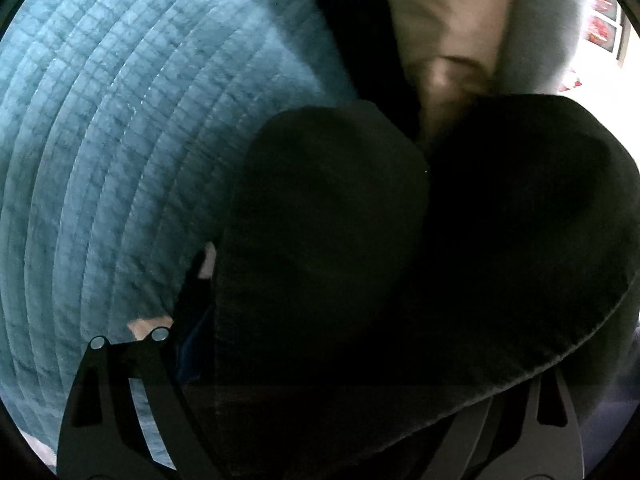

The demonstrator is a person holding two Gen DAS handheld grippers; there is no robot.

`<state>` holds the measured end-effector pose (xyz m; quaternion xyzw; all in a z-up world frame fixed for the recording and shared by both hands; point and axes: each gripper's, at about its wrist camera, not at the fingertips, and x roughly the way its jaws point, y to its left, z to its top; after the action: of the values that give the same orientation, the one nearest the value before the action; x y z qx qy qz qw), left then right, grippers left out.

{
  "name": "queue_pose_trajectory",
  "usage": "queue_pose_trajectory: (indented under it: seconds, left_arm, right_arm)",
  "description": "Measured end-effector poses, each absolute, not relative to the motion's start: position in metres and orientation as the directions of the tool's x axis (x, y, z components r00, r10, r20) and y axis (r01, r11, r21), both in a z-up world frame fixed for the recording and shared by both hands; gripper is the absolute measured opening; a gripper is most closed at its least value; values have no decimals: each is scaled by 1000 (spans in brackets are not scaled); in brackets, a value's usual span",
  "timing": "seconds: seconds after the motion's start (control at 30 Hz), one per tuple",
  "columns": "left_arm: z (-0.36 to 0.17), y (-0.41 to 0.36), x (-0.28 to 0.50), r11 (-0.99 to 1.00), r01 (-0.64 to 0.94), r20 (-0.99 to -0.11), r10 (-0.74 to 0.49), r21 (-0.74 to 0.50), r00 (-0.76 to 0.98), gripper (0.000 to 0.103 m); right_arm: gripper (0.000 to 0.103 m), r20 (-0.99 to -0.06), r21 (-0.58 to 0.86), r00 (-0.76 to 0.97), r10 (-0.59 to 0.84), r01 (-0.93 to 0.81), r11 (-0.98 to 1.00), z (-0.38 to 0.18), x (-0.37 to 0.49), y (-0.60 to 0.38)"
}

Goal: Fold large clothes

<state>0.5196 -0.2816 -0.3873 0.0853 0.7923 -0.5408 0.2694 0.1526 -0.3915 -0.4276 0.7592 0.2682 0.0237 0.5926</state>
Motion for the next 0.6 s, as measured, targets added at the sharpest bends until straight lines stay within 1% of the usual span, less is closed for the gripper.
queue_pose_trajectory:
  seconds: [0.07,0.23,0.3,0.43,0.6]
  left_arm:
    - [-383,-266,512,399,413,-511,-178,-818,-841,86]
    - [-346,-235,496,355,397,-495,-245,-846,-834,87]
    - [-330,-221,488,344,390,-490,-281,-854,-825,87]
    - [-306,-165,490,332,376,-481,-338,-865,-809,87]
    - [-262,-147,498,331,374,-488,-398,-866,-777,87]
  right_arm:
    - [73,-273,915,855,441,373,-157,-419,148,-387]
    - [73,-235,921,858,456,347,-178,-391,142,-376]
    - [73,-242,921,856,458,351,-170,-375,144,-371]
    - [73,-234,921,853,466,348,-174,-346,152,-377]
    - [73,-225,913,842,490,358,-196,-311,173,-390]
